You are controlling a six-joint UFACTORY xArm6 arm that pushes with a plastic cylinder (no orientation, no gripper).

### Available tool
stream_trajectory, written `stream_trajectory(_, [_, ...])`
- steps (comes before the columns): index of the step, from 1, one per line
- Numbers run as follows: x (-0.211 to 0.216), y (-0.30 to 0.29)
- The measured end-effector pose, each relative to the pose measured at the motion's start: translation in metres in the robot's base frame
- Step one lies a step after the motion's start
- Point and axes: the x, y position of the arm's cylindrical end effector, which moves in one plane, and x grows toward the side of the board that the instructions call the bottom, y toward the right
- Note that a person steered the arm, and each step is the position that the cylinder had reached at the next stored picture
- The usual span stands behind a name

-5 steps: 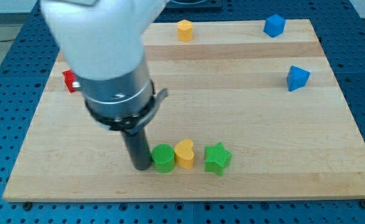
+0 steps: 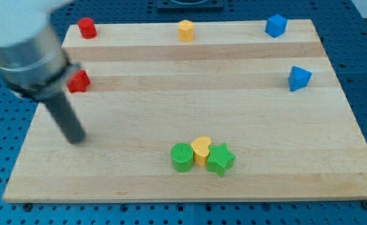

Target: Slide the red star to the top left side of the green circle

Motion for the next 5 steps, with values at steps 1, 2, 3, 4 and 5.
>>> stream_trajectory(1, [-0.035,-0.062])
stream_trajectory(2, [-0.045,-0.065])
stream_trajectory(3, [-0.113,-0.064])
stream_trajectory(4, [-0.168,-0.064])
stream_trajectory(5, [-0.161,-0.037])
